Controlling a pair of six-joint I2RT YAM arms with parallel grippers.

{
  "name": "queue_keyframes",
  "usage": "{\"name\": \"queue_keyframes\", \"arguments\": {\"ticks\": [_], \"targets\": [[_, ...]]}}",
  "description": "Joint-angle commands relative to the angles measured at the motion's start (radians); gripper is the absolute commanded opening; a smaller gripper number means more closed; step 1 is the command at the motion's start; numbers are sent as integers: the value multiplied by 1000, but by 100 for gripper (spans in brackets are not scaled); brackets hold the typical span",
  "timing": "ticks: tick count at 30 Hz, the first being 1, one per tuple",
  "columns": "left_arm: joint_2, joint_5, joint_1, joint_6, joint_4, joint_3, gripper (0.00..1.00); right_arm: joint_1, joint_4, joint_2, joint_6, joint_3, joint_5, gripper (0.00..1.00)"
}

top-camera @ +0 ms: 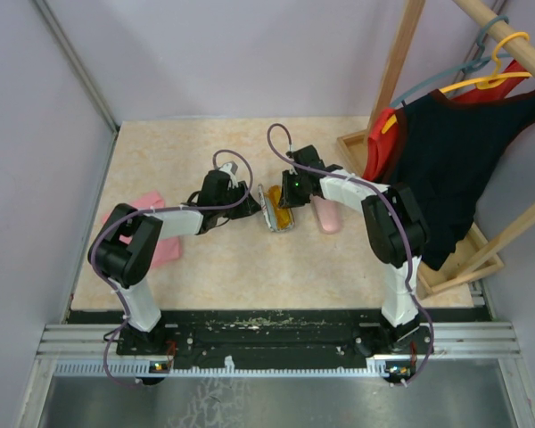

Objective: Organize the sunglasses
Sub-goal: Place the sunglasses in the sunglasses case.

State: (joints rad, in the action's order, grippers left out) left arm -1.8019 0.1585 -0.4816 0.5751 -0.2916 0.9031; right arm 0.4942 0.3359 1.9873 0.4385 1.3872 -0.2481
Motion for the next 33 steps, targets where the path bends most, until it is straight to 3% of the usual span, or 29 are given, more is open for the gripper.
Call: {"name": "queue_keyframes", "arguments": {"ticks": [1,10,18,24,33], "targets": [[-6,13,0,-17,-3,24,48,-8,-32,-37,-14,13,19,20],[-8,15,0,-15,-4,25,48,-14,-52,-34,-11,1,4,5],[-10,18,0,-18,-4,26,47,-14,-96,-27,-12,-14,3,2],[-10,18,0,-19,-4,28,47,-14,-105,-18,-28,-20,-11,2],[-5,18,0,-20,-4,25,47,-14,-90,-64,-52,-30,8,20]]}}
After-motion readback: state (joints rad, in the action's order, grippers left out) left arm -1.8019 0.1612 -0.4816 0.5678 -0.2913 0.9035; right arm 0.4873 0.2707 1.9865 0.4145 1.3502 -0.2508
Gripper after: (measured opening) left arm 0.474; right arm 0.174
